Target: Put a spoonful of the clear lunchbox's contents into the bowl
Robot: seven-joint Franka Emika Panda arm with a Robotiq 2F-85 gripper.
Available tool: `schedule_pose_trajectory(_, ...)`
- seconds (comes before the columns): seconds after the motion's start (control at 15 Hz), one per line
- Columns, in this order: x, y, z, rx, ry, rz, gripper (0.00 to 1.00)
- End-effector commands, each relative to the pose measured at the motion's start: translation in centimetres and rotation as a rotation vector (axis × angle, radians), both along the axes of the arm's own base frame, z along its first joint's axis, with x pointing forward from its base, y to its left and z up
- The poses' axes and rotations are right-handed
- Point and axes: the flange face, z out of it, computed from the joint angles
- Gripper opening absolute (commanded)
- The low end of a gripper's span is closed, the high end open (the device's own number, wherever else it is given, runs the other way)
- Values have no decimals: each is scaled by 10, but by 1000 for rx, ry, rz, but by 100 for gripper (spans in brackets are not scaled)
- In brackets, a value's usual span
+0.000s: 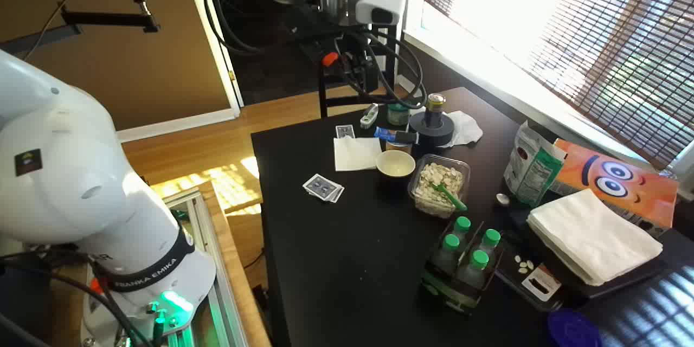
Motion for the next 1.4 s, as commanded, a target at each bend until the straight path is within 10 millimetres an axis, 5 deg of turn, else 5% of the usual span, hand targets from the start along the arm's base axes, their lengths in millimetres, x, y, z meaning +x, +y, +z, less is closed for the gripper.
schedule_pose_trajectory(0.0,0,0,1,0,1,0,100)
schedule_pose_trajectory(0.87,0,0,1,0,1,0,100)
schedule_pose_trajectory(1.33,27,-25,-76,-119,10,-308,100)
